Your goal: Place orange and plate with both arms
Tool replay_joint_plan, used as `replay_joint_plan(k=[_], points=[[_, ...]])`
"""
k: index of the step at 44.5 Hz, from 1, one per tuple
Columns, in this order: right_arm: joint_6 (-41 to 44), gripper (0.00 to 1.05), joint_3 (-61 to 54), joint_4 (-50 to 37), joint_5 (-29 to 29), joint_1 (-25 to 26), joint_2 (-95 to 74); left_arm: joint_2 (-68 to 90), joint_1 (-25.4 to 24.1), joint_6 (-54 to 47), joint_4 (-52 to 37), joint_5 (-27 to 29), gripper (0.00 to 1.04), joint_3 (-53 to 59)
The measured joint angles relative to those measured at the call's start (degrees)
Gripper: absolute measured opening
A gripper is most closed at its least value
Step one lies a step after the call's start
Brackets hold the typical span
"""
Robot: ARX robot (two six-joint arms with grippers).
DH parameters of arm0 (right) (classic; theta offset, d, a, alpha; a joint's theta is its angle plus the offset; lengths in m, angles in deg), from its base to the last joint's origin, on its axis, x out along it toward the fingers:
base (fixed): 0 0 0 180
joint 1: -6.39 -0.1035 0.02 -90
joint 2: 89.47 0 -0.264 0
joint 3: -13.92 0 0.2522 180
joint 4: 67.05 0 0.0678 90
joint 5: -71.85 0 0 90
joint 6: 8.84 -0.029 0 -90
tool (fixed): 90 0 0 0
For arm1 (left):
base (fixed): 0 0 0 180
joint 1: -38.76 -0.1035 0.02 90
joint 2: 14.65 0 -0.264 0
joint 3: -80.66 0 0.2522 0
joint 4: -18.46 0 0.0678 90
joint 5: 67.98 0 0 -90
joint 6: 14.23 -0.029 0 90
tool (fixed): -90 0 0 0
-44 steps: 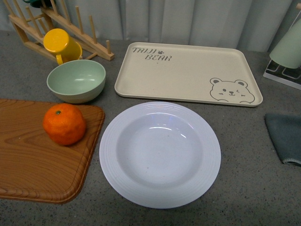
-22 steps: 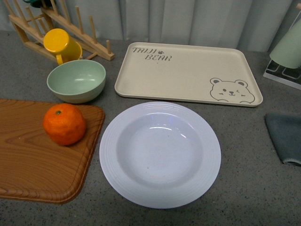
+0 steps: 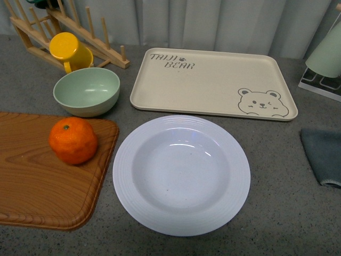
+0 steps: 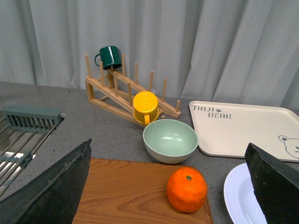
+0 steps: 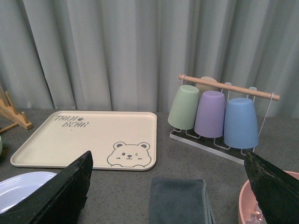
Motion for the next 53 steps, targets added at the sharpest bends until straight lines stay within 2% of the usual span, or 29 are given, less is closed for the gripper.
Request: replay_joint_plan(k=[53], points=[[0.0, 0.95, 0.0, 0.0, 0.0, 0.0, 0.0, 0.0, 0.0, 0.0, 0.0, 0.0, 0.98, 0.0]])
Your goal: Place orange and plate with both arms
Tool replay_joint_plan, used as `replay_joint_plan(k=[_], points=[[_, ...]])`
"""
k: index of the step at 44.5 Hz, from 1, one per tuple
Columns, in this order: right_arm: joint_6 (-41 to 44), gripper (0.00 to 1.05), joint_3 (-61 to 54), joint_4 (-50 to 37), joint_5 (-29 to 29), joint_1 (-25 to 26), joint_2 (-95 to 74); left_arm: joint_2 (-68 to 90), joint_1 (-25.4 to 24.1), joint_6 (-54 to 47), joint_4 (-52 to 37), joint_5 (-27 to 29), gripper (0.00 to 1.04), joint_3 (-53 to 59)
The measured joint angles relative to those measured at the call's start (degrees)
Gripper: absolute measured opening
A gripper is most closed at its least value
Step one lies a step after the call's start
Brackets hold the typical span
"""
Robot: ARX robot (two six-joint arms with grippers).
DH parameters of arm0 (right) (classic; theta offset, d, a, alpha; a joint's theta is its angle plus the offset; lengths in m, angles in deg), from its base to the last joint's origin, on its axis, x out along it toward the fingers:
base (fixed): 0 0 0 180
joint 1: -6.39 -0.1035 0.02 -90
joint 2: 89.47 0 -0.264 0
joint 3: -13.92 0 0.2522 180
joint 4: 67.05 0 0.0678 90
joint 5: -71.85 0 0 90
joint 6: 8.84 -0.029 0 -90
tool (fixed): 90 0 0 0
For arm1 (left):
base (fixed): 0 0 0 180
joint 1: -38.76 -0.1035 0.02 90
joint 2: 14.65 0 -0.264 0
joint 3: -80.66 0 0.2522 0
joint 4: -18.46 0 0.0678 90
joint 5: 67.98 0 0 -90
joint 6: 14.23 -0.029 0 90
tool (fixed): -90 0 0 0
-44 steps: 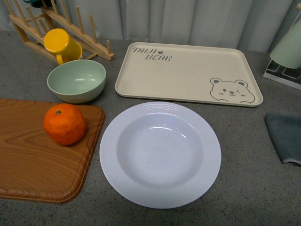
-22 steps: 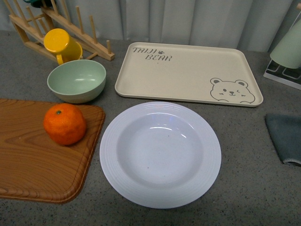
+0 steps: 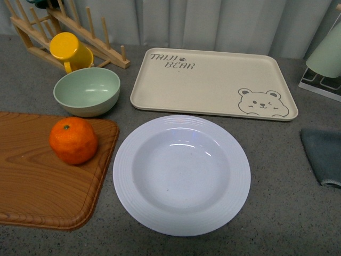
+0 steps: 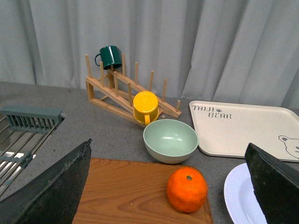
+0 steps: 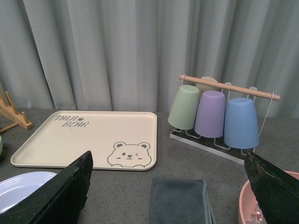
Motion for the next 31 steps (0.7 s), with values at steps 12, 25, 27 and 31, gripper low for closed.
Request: replay_joint_plan(k=[12, 25, 27, 31], points=[[0.0, 0.95, 0.0, 0.0, 0.0, 0.0, 0.0, 0.0, 0.0, 0.0, 0.0, 0.0, 0.98, 0.0], [0.0, 0.95, 0.0, 0.0, 0.0, 0.0, 0.0, 0.9, 0.9, 0.8, 1.5, 3.2, 0.98, -0.4], [0.0, 0.95, 0.0, 0.0, 0.0, 0.0, 0.0, 5.6, 3.3, 3.2, 7.9, 13.2, 0.98, -3.1], [0.0, 0.95, 0.0, 0.0, 0.0, 0.0, 0.0, 16.3, 3.6, 4.2, 7.0, 22.1, 0.98, -4.9]])
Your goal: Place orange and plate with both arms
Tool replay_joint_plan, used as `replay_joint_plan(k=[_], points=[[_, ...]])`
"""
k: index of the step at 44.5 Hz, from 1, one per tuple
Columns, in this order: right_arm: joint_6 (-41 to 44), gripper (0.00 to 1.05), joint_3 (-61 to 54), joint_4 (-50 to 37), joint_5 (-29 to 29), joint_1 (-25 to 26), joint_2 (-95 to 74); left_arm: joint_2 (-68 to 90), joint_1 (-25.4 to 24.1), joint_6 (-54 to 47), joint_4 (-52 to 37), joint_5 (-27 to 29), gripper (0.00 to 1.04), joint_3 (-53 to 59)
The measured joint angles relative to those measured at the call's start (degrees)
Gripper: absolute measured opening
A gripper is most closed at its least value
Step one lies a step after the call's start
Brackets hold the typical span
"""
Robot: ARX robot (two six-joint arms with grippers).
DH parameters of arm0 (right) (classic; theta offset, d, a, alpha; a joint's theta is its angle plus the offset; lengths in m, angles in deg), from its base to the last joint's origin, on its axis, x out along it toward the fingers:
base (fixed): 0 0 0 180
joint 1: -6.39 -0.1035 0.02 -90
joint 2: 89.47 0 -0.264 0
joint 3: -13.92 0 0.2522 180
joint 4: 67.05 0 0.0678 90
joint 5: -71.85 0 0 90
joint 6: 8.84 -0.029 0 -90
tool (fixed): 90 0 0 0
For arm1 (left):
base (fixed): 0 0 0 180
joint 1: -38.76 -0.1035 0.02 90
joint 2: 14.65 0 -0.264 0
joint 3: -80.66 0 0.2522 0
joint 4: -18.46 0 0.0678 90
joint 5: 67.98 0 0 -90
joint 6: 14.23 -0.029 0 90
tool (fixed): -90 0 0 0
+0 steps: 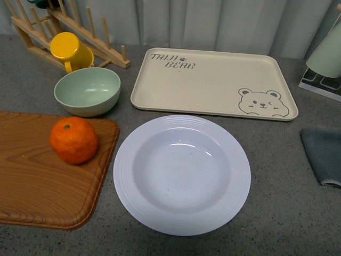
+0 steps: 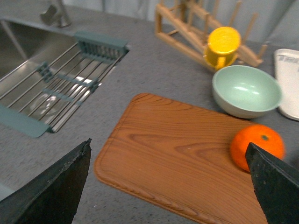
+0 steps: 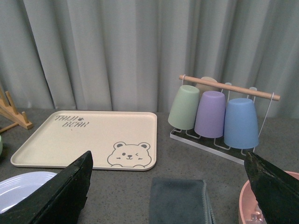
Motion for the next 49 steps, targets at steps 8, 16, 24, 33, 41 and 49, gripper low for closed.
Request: replay_joint_plan(k=[8, 16, 24, 33, 41, 49], points=[[0.0, 0.95, 0.0, 0.0, 0.0, 0.0, 0.0, 29.2, 3.7, 4.3, -15.8, -6.1, 0.98, -10.1], [0.0, 0.95, 0.0, 0.0, 0.0, 0.0, 0.0, 48.9, 7.2, 6.1, -21.3, -15.2, 0.98, -15.5], [0.0, 0.95, 0.0, 0.0, 0.0, 0.0, 0.0, 62.6, 8.3, 4.3, -22.8, -16.5, 0.98, -18.1], [0.0, 0.95, 0.0, 0.0, 0.0, 0.0, 0.0, 69.7, 9.2, 4.5, -25.4, -17.3, 0.98, -20.9], [0.0, 0.95, 0.0, 0.0, 0.0, 0.0, 0.0, 73.8, 9.2, 4.3, -26.6, -17.9, 0.98, -23.1], [0.0, 0.95, 0.0, 0.0, 0.0, 0.0, 0.0, 77.2, 9.1, 4.0, -27.0, -19.2, 0.98, -24.7]])
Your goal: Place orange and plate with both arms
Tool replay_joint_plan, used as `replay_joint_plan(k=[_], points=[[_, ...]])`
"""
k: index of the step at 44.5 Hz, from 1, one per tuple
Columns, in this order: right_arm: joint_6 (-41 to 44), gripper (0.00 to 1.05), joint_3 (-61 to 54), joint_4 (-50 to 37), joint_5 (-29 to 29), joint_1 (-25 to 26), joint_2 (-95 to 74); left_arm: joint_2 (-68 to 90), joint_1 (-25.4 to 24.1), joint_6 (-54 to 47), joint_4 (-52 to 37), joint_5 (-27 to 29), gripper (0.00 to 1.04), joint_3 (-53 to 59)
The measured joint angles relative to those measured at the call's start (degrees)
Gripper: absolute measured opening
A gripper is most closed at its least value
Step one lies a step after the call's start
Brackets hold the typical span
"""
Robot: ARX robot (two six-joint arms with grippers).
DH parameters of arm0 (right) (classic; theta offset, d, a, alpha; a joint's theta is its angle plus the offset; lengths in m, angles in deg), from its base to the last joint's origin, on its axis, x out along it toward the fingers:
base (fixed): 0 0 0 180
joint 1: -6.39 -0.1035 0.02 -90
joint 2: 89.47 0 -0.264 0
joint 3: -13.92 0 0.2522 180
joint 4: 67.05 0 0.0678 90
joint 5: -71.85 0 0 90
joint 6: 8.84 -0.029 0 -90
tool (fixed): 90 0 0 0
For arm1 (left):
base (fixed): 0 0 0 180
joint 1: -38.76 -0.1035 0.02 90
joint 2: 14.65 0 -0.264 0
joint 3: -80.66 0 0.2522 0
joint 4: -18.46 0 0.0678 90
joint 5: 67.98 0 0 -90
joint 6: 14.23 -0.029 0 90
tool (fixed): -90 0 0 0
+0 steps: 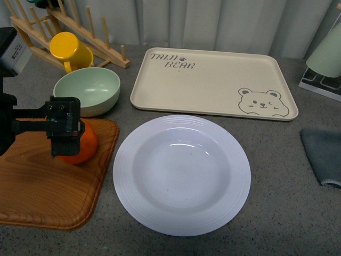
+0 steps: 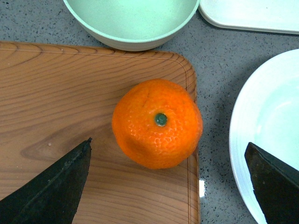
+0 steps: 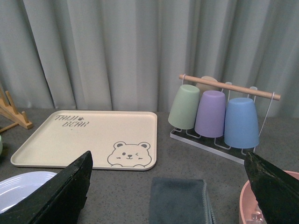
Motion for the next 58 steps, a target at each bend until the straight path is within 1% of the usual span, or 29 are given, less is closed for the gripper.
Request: replay_joint_plan(k=[6, 11, 25, 26, 33, 35, 37, 43, 46, 48, 51, 55, 58], points=[[0.0, 0.95, 0.0, 0.0, 0.0, 0.0, 0.0, 2.8, 0.1, 0.5, -0.7, -1.2, 0.98, -1.7], [0.0, 0.95, 0.0, 0.0, 0.0, 0.0, 0.0, 5.4, 0.3, 0.7, -1.8, -1.2, 0.98, -2.7], [0.0, 0.95, 0.0, 0.0, 0.0, 0.0, 0.0, 12.0, -0.7, 0.7, -3.5, 0.5, 0.98, -5.2], [0.0, 0.95, 0.0, 0.0, 0.0, 0.0, 0.0, 12.2, -0.8, 0.7, -3.6, 0.5, 0.96, -5.4], [0.0, 0.95, 0.0, 0.0, 0.0, 0.0, 0.0, 13.0, -1.4, 1.4, -3.6, -0.3, 0.72, -6.4], [0.0, 0.95, 0.0, 0.0, 0.0, 0.0, 0.0, 13.0, -1.5, 1.8, -3.6, -0.3, 0.67, -6.5], [0.0, 0.95, 0.0, 0.0, 0.0, 0.0, 0.0, 13.0, -1.5, 1.9, -3.3, -0.4, 0.65, -6.6], [0.0, 0.95, 0.0, 0.0, 0.0, 0.0, 0.0, 11.8, -0.6, 2.0, -2.7, 0.2, 0.64, -6.7], [0.0, 0.95, 0.0, 0.0, 0.0, 0.0, 0.0, 10.1, 0.5, 2.8, -2.0, 0.0, 0.64, -6.7], [0.0, 0.95, 0.0, 0.0, 0.0, 0.0, 0.0, 7.8, 2.2, 3.6, -1.4, 0.4, 0.64, -6.7], [0.0, 0.95, 0.0, 0.0, 0.0, 0.0, 0.0, 4.7, 7.0, 5.9, -0.6, 0.8, 0.64, -7.4], [0.0, 0.95, 0.0, 0.0, 0.0, 0.0, 0.0, 4.7, 14.8, 10.0, -1.3, 1.2, 0.64, -8.0], [0.0, 0.95, 0.0, 0.0, 0.0, 0.0, 0.0, 6.3, 18.6, 11.5, -1.6, 1.6, 0.64, -8.0]])
